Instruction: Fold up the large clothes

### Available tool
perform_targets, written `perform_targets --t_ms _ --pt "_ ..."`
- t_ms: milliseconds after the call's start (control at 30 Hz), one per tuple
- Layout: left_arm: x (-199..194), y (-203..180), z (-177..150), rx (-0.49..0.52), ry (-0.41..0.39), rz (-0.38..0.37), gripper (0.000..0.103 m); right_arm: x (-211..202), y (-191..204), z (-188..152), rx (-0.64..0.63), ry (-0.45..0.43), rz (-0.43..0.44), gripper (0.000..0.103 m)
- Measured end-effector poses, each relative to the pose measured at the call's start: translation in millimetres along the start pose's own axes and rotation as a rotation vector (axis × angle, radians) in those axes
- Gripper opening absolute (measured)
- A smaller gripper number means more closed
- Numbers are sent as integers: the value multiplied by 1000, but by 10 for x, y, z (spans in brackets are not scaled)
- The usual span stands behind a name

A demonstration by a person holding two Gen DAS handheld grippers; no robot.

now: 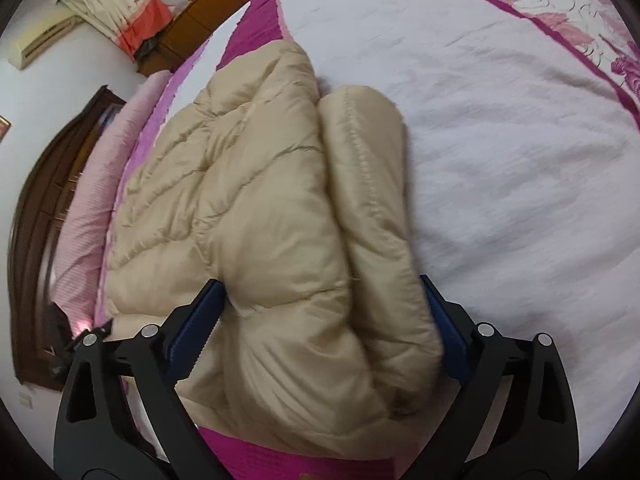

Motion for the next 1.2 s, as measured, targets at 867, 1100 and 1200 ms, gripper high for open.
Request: perform_targets --t_ms 867,1100,1200 --pt "-285 -879 -921 231 92 -98 40 -988 -388 -505 41 -33 45 36" --pt "-515 -910 -777 285 30 21 53 -1032 -450 -534 14 -40 -10 59" --pt "-715 -962 -731 352 -24 59 63 -1083 -511 -504 0 -36 -27 71"
Point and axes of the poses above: each gripper's, at about its wrist camera, not at the fingertips, and x roughly the way its jaws point, y to its left, z to its top, the point moved 10 cm from there along x, roughly the way its jaws point, and after that the axes turned 6 degrees about y, right-handed, at the moved point
